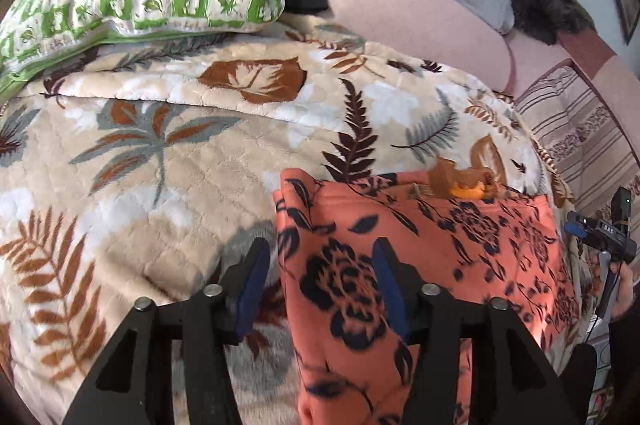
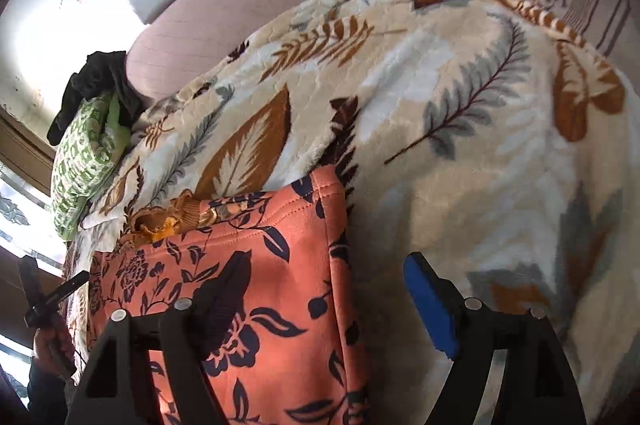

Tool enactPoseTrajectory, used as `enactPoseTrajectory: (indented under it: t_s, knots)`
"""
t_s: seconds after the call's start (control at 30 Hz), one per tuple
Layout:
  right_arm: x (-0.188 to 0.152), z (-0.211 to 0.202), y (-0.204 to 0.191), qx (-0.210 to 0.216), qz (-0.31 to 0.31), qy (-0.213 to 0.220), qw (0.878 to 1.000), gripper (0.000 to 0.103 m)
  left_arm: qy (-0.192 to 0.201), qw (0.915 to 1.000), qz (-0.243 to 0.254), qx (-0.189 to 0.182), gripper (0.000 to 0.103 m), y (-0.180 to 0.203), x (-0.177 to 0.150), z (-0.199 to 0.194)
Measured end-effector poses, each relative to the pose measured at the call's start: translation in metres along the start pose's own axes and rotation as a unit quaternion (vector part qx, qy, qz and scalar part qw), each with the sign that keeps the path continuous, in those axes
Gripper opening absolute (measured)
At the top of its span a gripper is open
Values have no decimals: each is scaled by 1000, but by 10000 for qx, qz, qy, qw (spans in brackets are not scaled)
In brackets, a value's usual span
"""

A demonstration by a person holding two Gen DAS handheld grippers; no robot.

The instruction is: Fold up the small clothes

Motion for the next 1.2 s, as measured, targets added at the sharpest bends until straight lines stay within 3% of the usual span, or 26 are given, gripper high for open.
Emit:
enactPoseTrajectory:
  t_s: [0.07, 0.13, 0.27, 0.33, 0.4, 0.43, 0.47, 0.53, 0.6, 0.67, 0.8, 0.9, 1.0, 1.03, 1.07, 1.1, 1.13, 1.17, 1.2]
  knots:
    - [-8, -34, -13, 137, -39, 301, 9994, 82, 166, 9996, 14, -247, 57, 9, -26, -30]
    - [-24, -60, -32, 669, -93, 364, 9971, 82, -35, 9996, -10, -277, 57, 15, -56, -42]
    - [-73, -65, -71, 1951, 91, -197, 9805, 82, -463, 9982, -306, -233, 56, 13, -111, -32]
    - [-102, -53, -78, 2328, 156, -513, 9710, 82, -696, 9948, -675, -316, 53, 2, -126, -17]
    - [-126, -24, -64, 2077, 371, -941, 9729, 82, -642, 9946, -770, -259, 36, -4, -129, -17]
    - [-136, -8, -48, 1584, 602, -1126, 9791, 81, -702, 9938, -834, -229, 23, -7, -126, -19]
    - [-142, 1, -34, 1449, 879, -1155, 9787, 75, -717, 9922, -973, -314, 20, -10, -126, -23]
    - [-140, -12, -30, 1684, 1152, -880, 9750, 76, -471, 9931, -1048, -250, 20, -10, -123, -42]
    - [-138, -26, -36, 1742, 1086, -747, 9759, 78, -117, 9914, -1222, -453, 35, -10, -125, -62]
    - [-138, -39, -42, 1835, 972, -659, 9760, 78, 21, 9803, -1783, -848, 85, -14, -135, -72]
    - [-148, -60, -47, 2059, 998, -517, 9721, 78, 166, 9504, -2851, -1234, 88, -10, -156, -65]
    - [-158, -61, -54, 2163, 1006, -528, 9697, 78, 24, 9220, -3592, -1442, 87, -5, -162, -42]
    - [-162, -58, -57, 2101, 922, -536, 9718, 78, 47, 9111, -3881, -1386, 87, -2, -157, -26]
    - [-163, -56, -56, 2101, 949, -562, 9714, 78, 134, 9062, -4005, -1349, 78, -5, -154, -24]
    - [-164, -53, -55, 2118, 971, -583, 9707, 78, 181, 9026, -4092, -1323, 44, -9, -150, -22]
    - [-165, -50, -55, 2104, 981, -588, 9709, 78, 140, 9052, -4070, -1219, 18, -12, -147, -19]
    - [-166, -48, -53, 2066, 994, -599, 9715, 78, 93, 9127, -3966, -976, 8, -15, -143, -19]
    - [-167, -45, -50, 2021, 1022, -628, 9720, 78, 154, 9226, -3782, -741, 8, -15, -139, -24]
    - [-168, -41, -45, 1922, 1067, -667, 9733, 78, 228, 9389, -3413, -377, 8, -9, -134, -31]
Point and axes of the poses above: each gripper's, at about its wrist camera, not at the fingertips, and z roughly the way its jaws point, y to its right, x to its top, the point moved 3 cm from there along z, roughly the way its jaws point, and after that the axes turned 5 degrees about x, right-handed, at the moved point
